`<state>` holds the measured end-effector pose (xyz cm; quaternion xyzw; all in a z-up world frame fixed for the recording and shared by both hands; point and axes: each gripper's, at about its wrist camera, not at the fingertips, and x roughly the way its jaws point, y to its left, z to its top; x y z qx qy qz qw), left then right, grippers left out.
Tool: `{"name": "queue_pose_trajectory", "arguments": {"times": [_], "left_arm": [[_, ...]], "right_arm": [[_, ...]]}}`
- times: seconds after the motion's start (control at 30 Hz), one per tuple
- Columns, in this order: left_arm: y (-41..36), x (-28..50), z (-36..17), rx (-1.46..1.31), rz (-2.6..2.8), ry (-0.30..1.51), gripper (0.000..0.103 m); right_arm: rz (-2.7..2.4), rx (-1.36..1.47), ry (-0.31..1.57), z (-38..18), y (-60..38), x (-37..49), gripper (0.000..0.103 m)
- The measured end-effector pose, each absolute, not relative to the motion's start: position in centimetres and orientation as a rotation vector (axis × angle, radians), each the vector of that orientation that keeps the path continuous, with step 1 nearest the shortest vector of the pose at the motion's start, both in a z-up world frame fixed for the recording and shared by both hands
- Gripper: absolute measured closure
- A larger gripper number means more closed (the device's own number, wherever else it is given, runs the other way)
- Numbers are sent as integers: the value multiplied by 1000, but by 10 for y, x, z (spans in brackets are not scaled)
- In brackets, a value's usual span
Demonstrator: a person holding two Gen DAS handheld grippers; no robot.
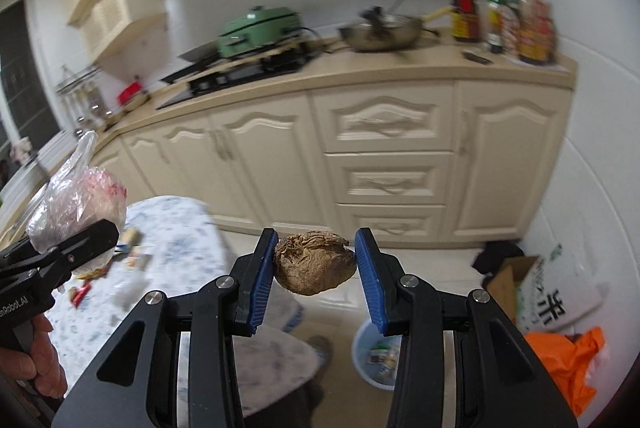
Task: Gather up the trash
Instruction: 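Lift the held bag and bun and carry both tools to the blue bin, then open both tools over the blue bin to drop the bag and bun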
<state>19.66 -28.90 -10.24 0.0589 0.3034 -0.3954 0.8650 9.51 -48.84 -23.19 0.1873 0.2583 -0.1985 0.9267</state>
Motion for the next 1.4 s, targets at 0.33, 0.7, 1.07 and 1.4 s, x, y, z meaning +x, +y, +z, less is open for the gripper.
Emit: {"name": "queue_pose_trajectory", "arguments": {"times": [0.33,0.7,1.07,1.4], "left_arm": [[-406,240,-154,222,-944,821,47],[-517,296,-219,301,-975,1030,45],[-579,341,-254,370,-896,1078,9],[-523,295,-213,357,-825,931,1]], "right_arm": [[-502,509,624,-297,-562,80,62],[-518,667,727,-378,-613,90,62],[-544,790,766,-419,-640,97,23],[-601,757,779,-404,-620,91,0]]}}
